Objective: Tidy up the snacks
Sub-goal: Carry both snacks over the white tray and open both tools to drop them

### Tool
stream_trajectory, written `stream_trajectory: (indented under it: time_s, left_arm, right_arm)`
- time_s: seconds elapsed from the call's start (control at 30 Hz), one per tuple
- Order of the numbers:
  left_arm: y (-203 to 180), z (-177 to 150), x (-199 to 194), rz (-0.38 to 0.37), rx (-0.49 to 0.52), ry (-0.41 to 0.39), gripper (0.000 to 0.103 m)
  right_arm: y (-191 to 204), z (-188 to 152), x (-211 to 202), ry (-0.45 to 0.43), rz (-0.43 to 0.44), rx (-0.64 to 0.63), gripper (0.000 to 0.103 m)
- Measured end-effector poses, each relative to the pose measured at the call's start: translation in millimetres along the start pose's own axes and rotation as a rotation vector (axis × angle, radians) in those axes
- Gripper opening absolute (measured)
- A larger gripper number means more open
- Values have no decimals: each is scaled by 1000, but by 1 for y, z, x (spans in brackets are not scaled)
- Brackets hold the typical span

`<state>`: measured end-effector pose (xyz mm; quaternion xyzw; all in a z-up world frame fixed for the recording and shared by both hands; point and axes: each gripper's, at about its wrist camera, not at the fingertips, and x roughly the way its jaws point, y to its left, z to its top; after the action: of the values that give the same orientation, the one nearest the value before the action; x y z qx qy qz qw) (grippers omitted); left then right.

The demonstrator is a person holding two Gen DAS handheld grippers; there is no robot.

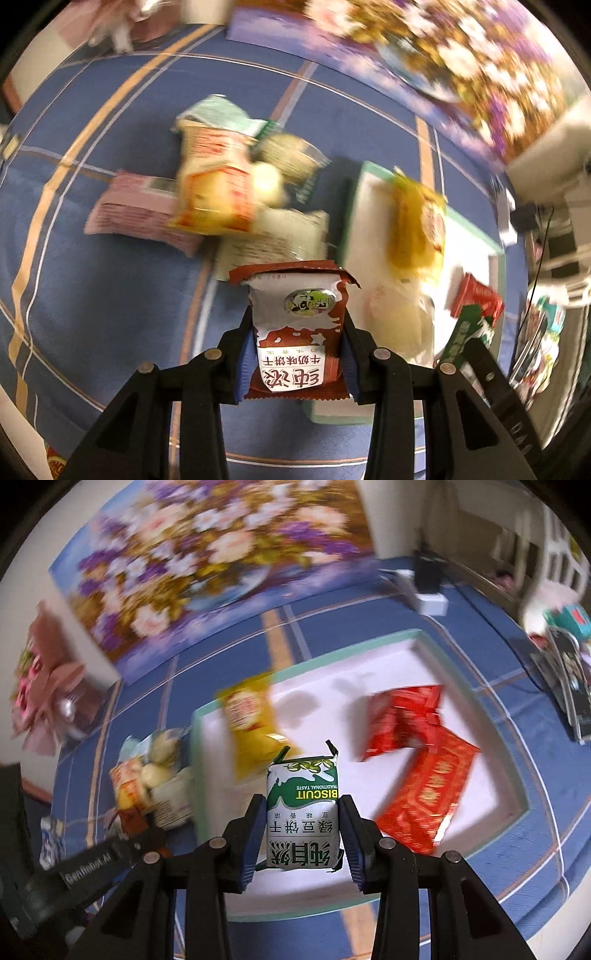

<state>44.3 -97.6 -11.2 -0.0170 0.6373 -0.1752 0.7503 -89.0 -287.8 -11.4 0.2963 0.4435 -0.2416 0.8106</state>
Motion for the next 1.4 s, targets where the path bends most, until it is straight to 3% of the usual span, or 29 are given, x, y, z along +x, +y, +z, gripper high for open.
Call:
stream_trajectory:
  time_s: [0.33, 0.53, 1.17, 1.4]
  left_arm:
    - [-52, -17, 22, 69, 148, -7, 41]
    - [-71, -25, 27, 55, 201, -4, 41]
    - [-76, -31, 43, 6, 178, 57, 41]
    - [-70, -29, 35, 2, 176, 55, 48]
  right_arm:
    - [-46, 4, -1, 6, -13, 88, 42]
    - [-55, 3, 3, 20, -15, 103, 42]
    - [-67, -1, 33, 109, -59, 109, 42]
    - [-66, 1, 29, 102, -63, 111, 43]
